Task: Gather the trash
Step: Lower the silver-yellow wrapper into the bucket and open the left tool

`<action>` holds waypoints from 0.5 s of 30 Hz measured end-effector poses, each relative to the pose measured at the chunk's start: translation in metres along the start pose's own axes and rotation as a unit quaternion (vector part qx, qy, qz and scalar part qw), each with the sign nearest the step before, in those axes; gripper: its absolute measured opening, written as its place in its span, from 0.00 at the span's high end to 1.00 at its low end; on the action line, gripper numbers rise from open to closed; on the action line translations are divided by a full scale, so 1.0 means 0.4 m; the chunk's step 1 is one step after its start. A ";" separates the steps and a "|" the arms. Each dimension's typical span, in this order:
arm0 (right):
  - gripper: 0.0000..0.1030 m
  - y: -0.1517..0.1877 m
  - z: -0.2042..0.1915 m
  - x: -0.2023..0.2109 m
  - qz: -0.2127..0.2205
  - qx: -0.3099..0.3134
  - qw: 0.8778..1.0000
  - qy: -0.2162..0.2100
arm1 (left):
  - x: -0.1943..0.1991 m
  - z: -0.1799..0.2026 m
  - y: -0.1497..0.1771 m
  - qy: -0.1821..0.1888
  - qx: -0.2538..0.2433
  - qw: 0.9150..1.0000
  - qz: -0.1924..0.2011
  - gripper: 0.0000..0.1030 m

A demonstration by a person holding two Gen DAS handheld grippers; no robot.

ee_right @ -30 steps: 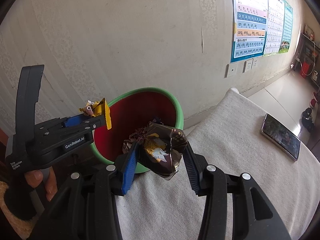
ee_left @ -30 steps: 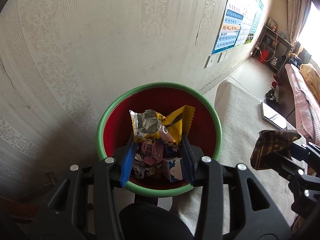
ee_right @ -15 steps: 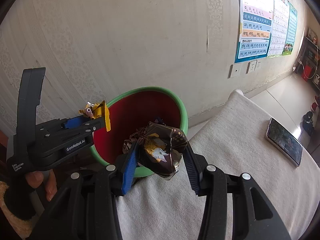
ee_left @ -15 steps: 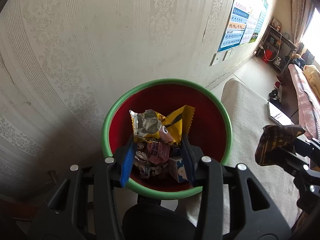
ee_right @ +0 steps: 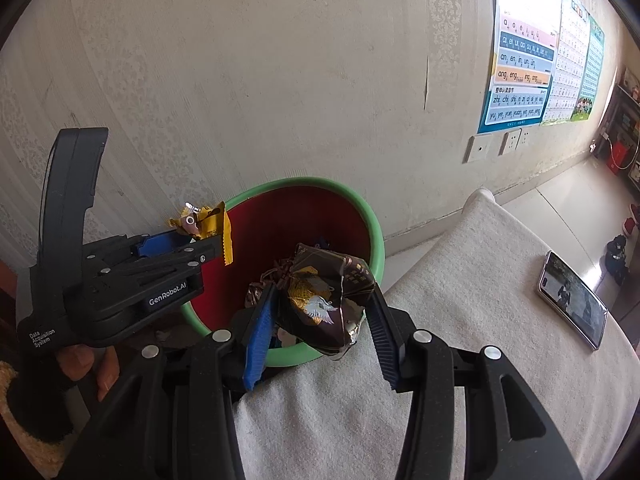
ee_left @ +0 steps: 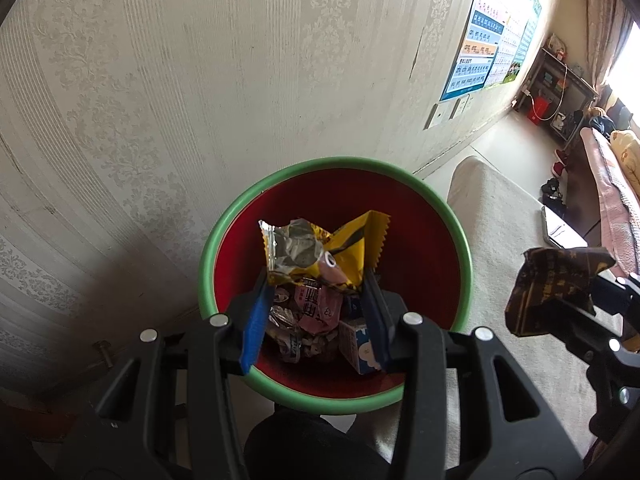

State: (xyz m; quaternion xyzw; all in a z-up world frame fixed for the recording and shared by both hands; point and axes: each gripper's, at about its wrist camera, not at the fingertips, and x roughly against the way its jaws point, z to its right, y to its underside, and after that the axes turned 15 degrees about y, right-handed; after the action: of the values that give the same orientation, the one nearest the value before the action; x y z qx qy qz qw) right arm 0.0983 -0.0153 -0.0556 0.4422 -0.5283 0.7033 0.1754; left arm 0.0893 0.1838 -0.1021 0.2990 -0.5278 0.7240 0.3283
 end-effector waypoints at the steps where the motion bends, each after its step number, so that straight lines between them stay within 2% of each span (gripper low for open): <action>1: 0.57 -0.002 -0.003 -0.001 0.001 0.002 1.000 0.001 | -0.005 -0.003 -0.001 -0.001 0.001 1.000 -0.001 0.61; 15: 0.57 -0.015 -0.021 -0.029 -0.011 0.007 1.000 -0.002 | -0.055 -0.052 -0.016 -0.008 0.024 0.999 -0.026 0.61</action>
State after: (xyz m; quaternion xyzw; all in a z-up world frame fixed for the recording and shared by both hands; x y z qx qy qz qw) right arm 0.1052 -0.0030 -0.0618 0.4504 -0.5190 0.7043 0.1786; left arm 0.1058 0.2017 -0.1212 0.3256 -0.5052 0.7253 0.3357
